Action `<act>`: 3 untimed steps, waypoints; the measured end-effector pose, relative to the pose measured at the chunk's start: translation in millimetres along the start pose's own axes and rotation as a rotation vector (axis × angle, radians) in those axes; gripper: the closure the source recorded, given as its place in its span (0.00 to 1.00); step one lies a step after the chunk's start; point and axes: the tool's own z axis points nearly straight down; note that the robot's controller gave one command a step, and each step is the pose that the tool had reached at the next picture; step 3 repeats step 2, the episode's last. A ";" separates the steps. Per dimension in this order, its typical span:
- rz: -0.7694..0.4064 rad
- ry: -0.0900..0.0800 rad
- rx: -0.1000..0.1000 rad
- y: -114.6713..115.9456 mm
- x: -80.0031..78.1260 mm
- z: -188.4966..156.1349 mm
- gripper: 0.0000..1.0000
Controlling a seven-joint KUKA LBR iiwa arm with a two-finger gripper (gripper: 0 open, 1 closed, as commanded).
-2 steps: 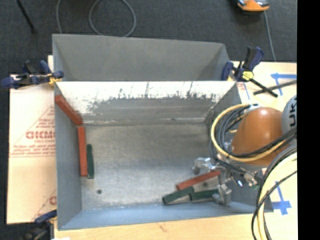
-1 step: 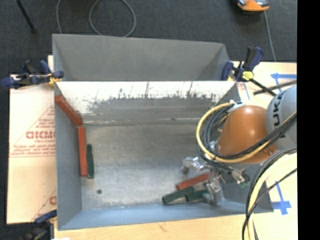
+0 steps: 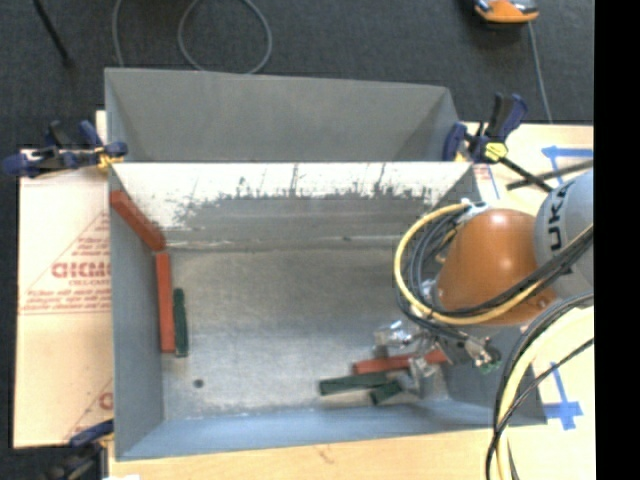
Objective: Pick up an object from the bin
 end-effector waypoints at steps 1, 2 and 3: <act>-0.877 0.003 -0.008 -47.9 -13.7 2.0 1.00; -0.870 0.001 -0.002 -65.8 -24.2 -141.2 1.00; -0.870 0.001 -0.002 -65.8 -24.2 -141.2 1.00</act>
Offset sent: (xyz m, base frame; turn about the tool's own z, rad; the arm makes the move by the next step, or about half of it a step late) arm 0.0321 -0.0362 -0.0032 -0.8785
